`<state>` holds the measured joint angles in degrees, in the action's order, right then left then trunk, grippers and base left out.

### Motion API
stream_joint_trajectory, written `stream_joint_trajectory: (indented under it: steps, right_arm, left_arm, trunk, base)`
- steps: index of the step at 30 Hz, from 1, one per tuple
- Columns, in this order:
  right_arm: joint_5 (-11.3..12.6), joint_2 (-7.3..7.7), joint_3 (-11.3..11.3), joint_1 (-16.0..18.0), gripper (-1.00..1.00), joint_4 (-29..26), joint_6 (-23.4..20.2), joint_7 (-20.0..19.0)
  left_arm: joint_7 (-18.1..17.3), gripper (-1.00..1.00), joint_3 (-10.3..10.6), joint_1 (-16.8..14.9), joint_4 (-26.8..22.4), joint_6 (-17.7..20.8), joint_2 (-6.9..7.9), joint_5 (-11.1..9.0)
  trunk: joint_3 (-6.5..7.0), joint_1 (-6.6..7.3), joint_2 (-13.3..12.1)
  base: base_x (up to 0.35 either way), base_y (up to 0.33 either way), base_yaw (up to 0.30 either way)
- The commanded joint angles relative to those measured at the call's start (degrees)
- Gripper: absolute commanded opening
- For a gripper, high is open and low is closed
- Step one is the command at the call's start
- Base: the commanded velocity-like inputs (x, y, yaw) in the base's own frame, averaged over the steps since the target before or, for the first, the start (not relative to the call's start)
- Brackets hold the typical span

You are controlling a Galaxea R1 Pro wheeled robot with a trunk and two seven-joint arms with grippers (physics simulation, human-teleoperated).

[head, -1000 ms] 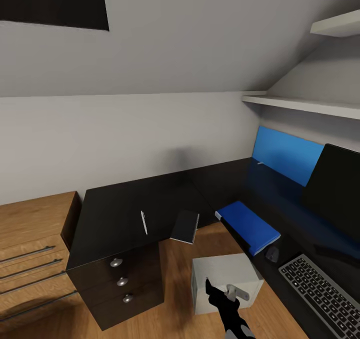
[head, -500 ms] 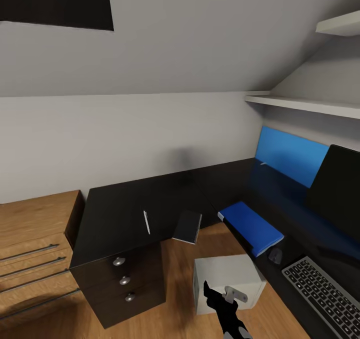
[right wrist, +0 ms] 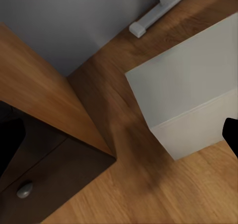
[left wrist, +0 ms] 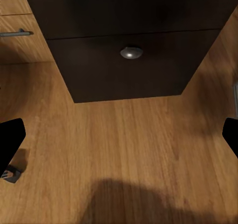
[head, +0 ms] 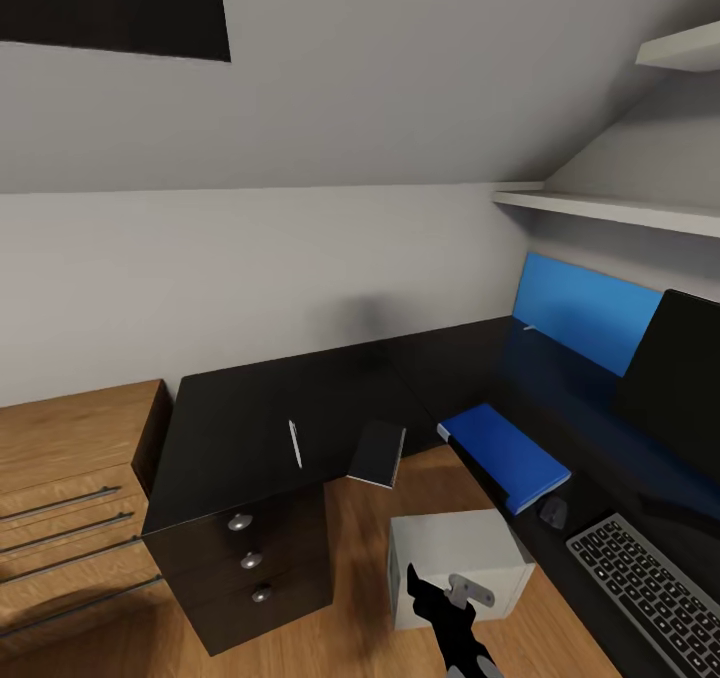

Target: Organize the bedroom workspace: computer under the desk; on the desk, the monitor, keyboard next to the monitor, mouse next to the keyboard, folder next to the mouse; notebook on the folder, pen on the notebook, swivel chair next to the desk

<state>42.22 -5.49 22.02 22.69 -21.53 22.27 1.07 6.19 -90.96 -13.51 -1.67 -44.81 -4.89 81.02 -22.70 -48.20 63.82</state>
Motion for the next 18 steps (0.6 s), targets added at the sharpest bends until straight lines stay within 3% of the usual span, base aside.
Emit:
stream_joint_trajectory:
  steps: [1,11,18]
  right_arm:
    - [0.6,0.04,0.5,0.1,1.00,0.1,0.3,0.1]
    - [0.6,-0.01,0.5,0.1,1.00,0.5,0.3,0.2]
    - [0.7,-0.18,0.5,0.0,1.00,0.6,0.3,0.4]
  left_arm:
    - [0.6,1.00,0.0,0.0,-0.1,-0.1,-0.04,0.6]
    - [0.6,1.00,0.0,0.0,-0.1,-0.1,-0.03,0.6]
    - [0.6,1.00,0.0,0.0,-0.1,0.0,0.10,0.6]
  trunk:
    - [-0.06,0.00,0.0]
    - [-0.06,0.00,0.0]
    - [-0.06,0.00,0.0]
  base:
    - [0.000,0.000,0.001]
    - [0.000,0.000,0.011]
    - [0.000,0.000,0.176]
